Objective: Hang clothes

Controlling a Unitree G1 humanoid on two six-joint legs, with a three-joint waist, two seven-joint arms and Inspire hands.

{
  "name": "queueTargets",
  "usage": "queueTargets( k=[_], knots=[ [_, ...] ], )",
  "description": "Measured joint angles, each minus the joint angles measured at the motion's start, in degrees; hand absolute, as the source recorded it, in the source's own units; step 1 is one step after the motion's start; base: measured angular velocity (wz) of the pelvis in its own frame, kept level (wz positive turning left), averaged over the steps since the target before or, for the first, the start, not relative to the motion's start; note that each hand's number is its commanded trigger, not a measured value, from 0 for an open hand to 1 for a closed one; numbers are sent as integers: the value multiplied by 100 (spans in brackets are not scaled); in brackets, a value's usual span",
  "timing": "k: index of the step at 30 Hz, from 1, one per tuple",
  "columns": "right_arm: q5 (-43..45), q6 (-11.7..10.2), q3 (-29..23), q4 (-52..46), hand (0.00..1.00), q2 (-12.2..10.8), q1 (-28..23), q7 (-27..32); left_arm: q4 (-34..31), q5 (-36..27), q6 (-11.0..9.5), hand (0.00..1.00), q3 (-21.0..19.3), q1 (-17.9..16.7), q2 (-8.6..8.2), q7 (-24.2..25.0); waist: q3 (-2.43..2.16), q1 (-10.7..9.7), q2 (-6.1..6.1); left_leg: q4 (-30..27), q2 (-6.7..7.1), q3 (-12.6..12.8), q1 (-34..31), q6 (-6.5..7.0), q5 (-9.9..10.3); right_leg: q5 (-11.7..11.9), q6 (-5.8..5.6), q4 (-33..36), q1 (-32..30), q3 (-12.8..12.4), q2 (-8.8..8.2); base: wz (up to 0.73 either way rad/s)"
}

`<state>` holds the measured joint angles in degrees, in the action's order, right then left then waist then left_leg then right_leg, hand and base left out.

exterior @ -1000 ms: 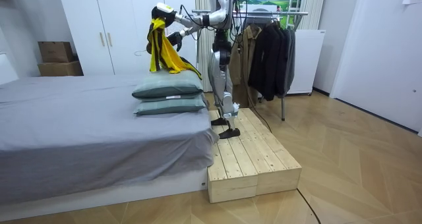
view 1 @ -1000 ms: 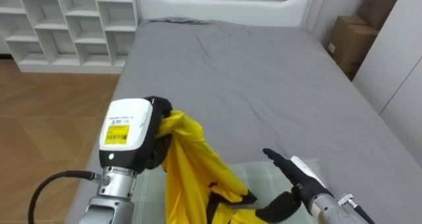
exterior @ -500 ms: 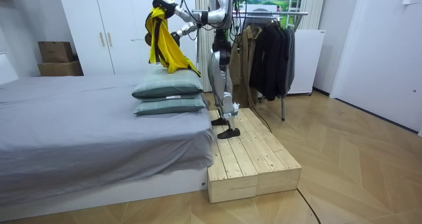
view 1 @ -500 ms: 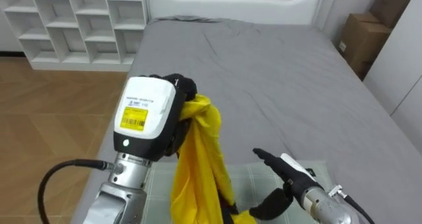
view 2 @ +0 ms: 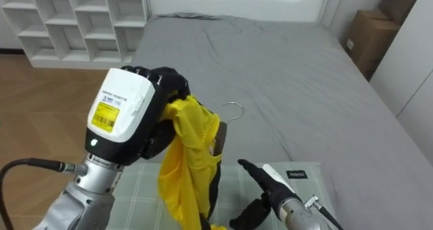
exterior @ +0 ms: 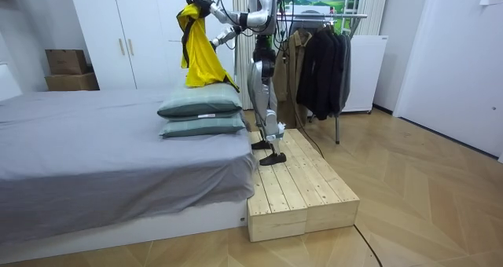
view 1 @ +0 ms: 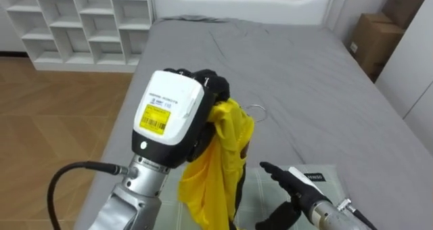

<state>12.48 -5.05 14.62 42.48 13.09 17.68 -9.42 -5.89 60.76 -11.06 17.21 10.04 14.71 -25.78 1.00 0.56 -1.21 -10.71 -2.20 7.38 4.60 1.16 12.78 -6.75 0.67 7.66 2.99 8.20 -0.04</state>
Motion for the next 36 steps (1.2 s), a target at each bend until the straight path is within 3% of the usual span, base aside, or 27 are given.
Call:
queueTargets(
  k=[6, 11, 26, 31, 36],
  knots=[
    [-214, -66, 1, 183, 0, -59, -2, 3, -316, -56, -62, 100, 87, 0, -4, 2, 1, -8, 2, -3, -1, 4, 0, 0, 0, 0, 0, 0, -1, 30, 2, 0],
    [-217, -137, 1, 189, 0, -152, -7, 5, -479, -261, -324, 100, 244, -1, 4, 3, 0, -17, 4, -3, 0, 7, 6, 0, 0, 0, 0, 3, 1, 30, 1, 0],
    [-899, -182, 91, 105, 0, -239, -7, -39, -464, -438, -352, 100, 354, -2, -43, 303, -7, -4, 57, -14, 0, 11, 36, -1, 0, 0, 0, 3, 36, 39, -4, 0],
    [-1430, -160, 266, -431, 0, -318, -22, -274, -474, -815, -348, 100, 334, -4, -65, 301, -18, 47, 157, -7, -4, 43, 40, -8, -5, 0, 0, 15, 7, -43, 5, -4],
    [-1824, -104, 274, -950, 0, -331, -42, -504, -550, -849, -362, 100, 286, 1, -74, 199, -18, 113, 156, -4, -6, 43, 56, -13, -8, 0, 0, 22, 19, -28, 0, -1]
  ],
)
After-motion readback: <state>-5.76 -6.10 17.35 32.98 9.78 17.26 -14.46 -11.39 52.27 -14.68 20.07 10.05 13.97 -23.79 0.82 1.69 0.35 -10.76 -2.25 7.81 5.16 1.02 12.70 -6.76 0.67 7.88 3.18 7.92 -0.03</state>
